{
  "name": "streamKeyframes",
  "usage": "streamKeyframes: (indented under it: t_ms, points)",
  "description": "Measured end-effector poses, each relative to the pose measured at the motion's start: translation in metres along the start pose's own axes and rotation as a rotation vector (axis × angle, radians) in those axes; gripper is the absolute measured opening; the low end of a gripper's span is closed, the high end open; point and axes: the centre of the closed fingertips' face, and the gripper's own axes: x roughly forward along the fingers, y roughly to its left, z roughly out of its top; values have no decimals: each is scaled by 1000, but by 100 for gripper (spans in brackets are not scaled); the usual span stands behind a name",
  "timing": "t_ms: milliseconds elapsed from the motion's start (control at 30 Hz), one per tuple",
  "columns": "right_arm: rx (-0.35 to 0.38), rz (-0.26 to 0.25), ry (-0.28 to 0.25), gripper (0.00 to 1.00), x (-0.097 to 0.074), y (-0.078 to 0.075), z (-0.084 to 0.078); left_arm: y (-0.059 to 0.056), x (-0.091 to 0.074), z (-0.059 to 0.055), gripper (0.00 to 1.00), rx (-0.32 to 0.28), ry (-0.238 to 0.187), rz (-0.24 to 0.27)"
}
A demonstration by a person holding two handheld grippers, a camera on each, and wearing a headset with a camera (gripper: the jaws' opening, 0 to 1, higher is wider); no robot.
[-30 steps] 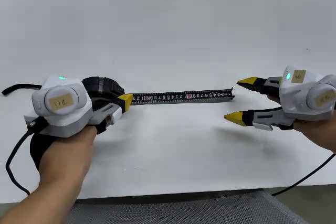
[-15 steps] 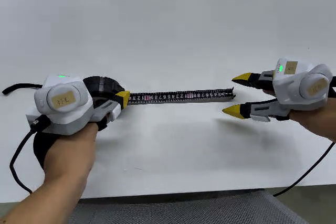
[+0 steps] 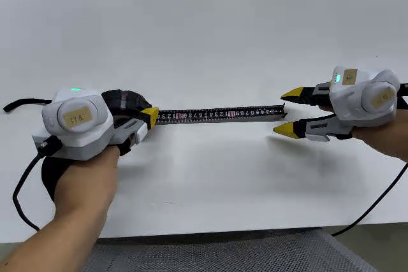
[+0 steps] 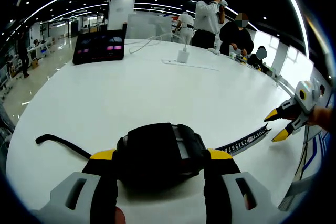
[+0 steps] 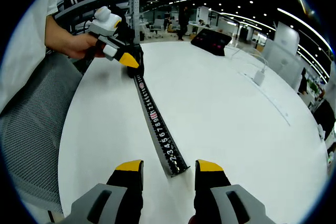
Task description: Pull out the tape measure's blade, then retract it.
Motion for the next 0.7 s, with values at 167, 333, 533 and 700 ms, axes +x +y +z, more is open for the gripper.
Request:
streamKeyframes:
  t_ms: [167,333,533,700]
  points:
    - [-41,14,21,29,2,-4,-4,0,0,0,62,1,0,-1]
    - [-66,38,33,24,4,-6,-6,0,0,0,62,0,2,0]
    - [-85,69,65,18,4,-7,-12,0,0,0,62,1,4,-1]
    - [-96,79,67,15,4,-7,-12,0,0,0,62,0,6,-3]
